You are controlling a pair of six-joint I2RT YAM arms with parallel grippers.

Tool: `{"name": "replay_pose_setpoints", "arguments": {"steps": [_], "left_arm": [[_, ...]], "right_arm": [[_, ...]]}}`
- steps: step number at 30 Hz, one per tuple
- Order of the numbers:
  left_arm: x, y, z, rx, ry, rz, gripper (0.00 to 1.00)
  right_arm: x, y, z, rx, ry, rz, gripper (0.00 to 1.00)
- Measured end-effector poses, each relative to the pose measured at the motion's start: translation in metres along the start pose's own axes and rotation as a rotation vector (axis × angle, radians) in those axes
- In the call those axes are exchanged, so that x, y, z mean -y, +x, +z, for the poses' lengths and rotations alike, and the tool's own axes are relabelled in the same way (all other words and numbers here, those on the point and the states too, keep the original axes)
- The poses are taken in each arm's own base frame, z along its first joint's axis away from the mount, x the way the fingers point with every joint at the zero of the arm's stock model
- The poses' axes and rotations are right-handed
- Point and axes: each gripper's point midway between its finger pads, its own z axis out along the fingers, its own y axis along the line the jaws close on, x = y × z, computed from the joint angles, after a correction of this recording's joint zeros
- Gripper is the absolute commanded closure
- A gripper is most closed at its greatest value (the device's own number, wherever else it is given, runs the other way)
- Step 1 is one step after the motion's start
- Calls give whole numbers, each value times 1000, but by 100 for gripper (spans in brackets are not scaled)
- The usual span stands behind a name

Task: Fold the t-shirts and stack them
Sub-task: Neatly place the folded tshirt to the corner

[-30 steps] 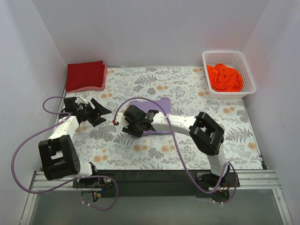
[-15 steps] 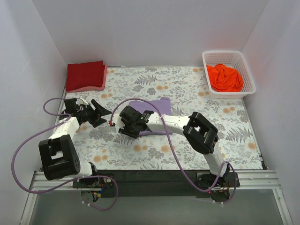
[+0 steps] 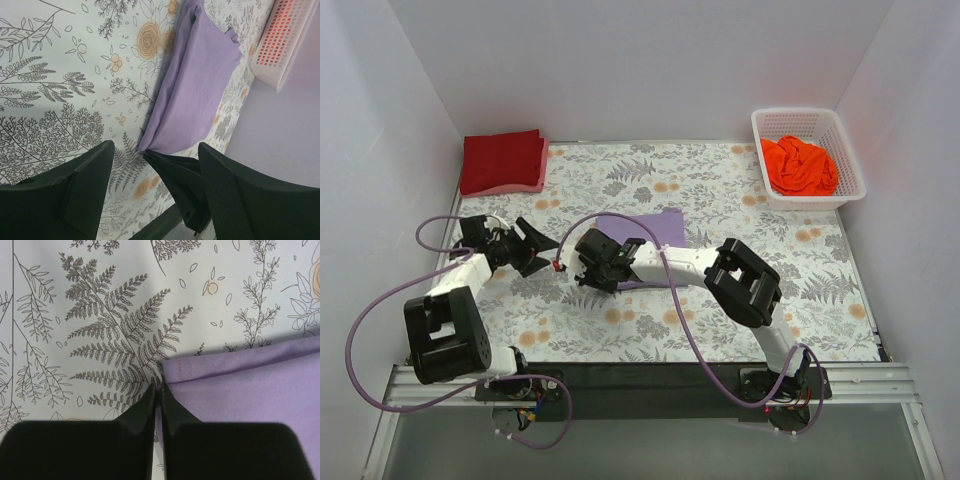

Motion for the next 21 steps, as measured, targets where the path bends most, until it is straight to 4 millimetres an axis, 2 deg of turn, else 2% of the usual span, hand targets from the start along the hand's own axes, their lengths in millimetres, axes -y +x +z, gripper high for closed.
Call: {"name": "replay_pose_setpoints", "arguments": {"steps": [2, 7, 11, 13, 17, 21], "left_arm": [[-1, 1, 2, -5, 1, -9, 33], [-2, 5, 15, -33, 4, -32, 32], [7, 15, 27, -61, 18, -20, 31], [14, 20, 35, -73, 27, -4, 28], [19, 28, 51, -94, 30, -17, 16], [17, 35, 67, -106, 15, -58, 14]], "right_arm": [[1, 0, 0, 4, -1, 3, 99], [2, -1, 0, 11, -9, -3, 99], [3, -5, -4, 28, -26, -8, 99], [6, -8, -10, 46, -35, -3, 99], [13, -23, -29, 104, -42, 4, 99], [18, -34, -46, 148, -36, 7, 99]]}}
